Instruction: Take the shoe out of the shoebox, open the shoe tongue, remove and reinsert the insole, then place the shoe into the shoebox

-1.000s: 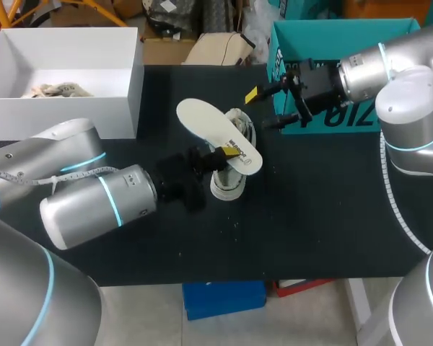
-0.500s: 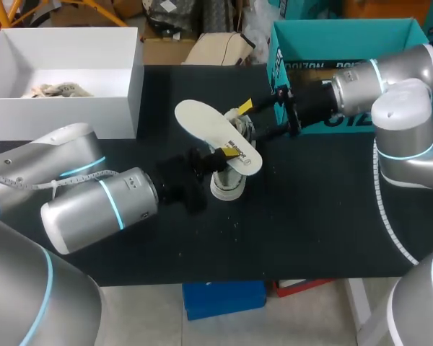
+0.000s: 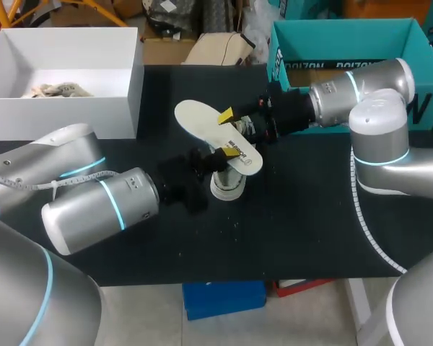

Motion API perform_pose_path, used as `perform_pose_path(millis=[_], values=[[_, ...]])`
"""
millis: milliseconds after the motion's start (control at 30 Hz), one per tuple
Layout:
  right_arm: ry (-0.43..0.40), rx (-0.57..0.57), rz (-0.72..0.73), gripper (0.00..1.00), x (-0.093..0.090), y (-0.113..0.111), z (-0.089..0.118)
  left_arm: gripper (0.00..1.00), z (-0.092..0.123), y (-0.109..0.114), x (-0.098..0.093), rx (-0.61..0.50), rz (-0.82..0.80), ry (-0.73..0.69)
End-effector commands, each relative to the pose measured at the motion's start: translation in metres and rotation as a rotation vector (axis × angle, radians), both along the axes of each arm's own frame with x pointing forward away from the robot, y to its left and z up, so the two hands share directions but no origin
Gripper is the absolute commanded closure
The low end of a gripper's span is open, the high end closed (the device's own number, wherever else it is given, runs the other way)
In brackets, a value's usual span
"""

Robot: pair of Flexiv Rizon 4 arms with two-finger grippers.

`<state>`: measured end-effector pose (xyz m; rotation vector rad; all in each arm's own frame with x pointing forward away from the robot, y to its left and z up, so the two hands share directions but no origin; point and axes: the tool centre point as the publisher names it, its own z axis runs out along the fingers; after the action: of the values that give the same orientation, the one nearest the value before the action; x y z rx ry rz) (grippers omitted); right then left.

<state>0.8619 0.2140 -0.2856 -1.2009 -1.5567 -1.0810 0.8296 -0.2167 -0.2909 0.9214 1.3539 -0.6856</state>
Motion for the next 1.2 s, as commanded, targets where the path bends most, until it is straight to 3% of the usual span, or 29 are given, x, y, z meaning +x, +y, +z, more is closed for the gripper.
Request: perform_pose_path(millis=[33, 233, 300, 367, 600, 700, 767, 1167, 1200], values=[[-0.003, -0.002, 0.001, 0.00, 0.000, 0.009, 0.000, 1.00, -0.012, -0.004, 0.006, 0.018, -0.894, 0.025], [-0.004, 0.000, 0.009, 0.01, 0.001, 0.016, -0.002, 1.00, -0.012, -0.004, 0.006, 0.018, -0.894, 0.025], [-0.002, 0.000, 0.013, 0.12, 0.001, 0.019, -0.003, 1.00, -0.012, -0.004, 0.006, 0.018, -0.894, 0.025], [-0.002, 0.001, 0.015, 0.38, 0.001, 0.021, -0.003, 1.00, -0.012, -0.004, 0.006, 0.018, -0.894, 0.025], [0.007, 0.012, 0.034, 0.58, 0.000, 0.028, -0.009, 1.00, -0.012, -0.004, 0.006, 0.018, -0.894, 0.025], [0.011, 0.015, 0.045, 0.78, -0.002, 0.031, -0.012, 1.00, -0.012, -0.004, 0.006, 0.018, -0.894, 0.025], [0.014, -0.008, 0.073, 1.00, -0.003, 0.034, -0.013, 1.00, -0.012, -0.004, 0.006, 0.018, -0.894, 0.025], [0.014, -0.008, 0.073, 1.00, -0.003, 0.034, -0.013, 1.00, -0.012, -0.004, 0.006, 0.018, -0.894, 0.025], [0.014, -0.008, 0.073, 1.00, -0.003, 0.034, -0.013, 0.93, -0.012, -0.004, 0.006, 0.018, -0.894, 0.025]])
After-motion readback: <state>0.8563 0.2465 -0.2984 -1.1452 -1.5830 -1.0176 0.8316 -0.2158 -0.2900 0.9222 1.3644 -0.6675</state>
